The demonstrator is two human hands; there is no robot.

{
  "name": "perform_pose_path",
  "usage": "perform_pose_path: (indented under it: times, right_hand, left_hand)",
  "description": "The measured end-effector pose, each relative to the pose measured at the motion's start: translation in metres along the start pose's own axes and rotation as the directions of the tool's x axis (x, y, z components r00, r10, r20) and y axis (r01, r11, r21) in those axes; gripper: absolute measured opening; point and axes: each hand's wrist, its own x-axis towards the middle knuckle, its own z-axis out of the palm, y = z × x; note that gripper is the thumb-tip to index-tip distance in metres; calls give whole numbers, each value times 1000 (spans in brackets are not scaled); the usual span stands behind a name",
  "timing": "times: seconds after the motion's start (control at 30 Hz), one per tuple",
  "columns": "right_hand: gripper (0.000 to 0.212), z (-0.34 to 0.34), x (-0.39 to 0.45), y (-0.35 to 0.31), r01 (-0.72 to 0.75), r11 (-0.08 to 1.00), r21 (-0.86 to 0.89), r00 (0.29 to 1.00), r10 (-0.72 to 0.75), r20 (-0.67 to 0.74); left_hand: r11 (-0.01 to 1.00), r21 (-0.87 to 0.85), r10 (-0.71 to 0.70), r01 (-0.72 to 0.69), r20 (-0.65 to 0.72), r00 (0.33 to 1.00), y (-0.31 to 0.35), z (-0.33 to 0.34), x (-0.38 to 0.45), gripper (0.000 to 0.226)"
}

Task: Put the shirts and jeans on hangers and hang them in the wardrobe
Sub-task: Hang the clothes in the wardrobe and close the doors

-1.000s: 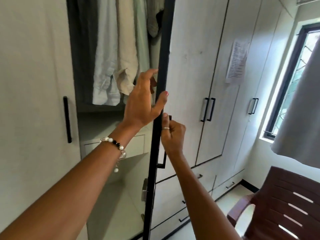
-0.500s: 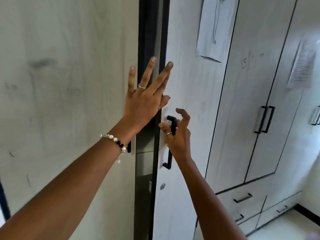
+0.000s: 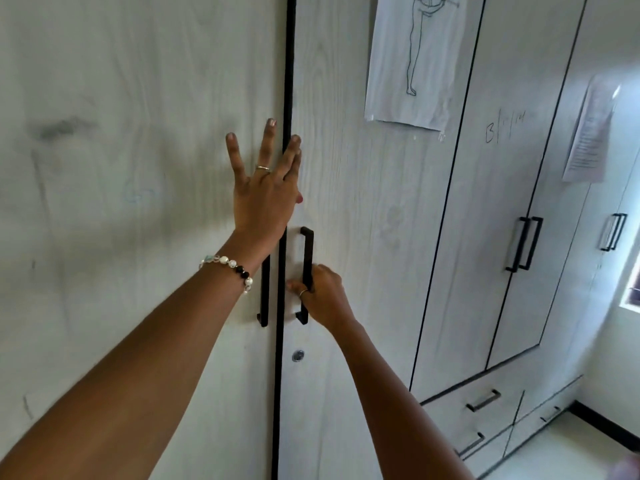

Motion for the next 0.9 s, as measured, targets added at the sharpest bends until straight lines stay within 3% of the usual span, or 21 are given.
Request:
perform_pose_path:
  times: [0.2,0.37,0.63,0.73,0.83,0.9]
  right_hand:
    - [27,19,4,2,-61,997,-37,998,61,-19]
    - [29,25,-1,0,-96,995,-37,994,95,-45]
    - [23,17,-15,5,-166,986,-22,985,166,42]
    - [20,2,-22,7,-149,988,37,989,148,27]
    - [18,-27,-30,9,-153,980,124,986,159,-44]
    - [13,-55,-38,17,-156,975,159,981,172,-93]
  left_hand:
    - [1000,7,-4,3,103,995,-6,12,2,118]
    - [995,-102,-5,21,163,987,-5,21,-8,116]
    - [981,-192,21,18,199,980,9,24,-26,100]
    - [969,-220,-56,111,242,969,32,10,-35,81]
    - [946,-253,-150,204,219,964,61,-10,-35,34]
    - [902,-329,-237,279,164,958,87,-16,-35,17]
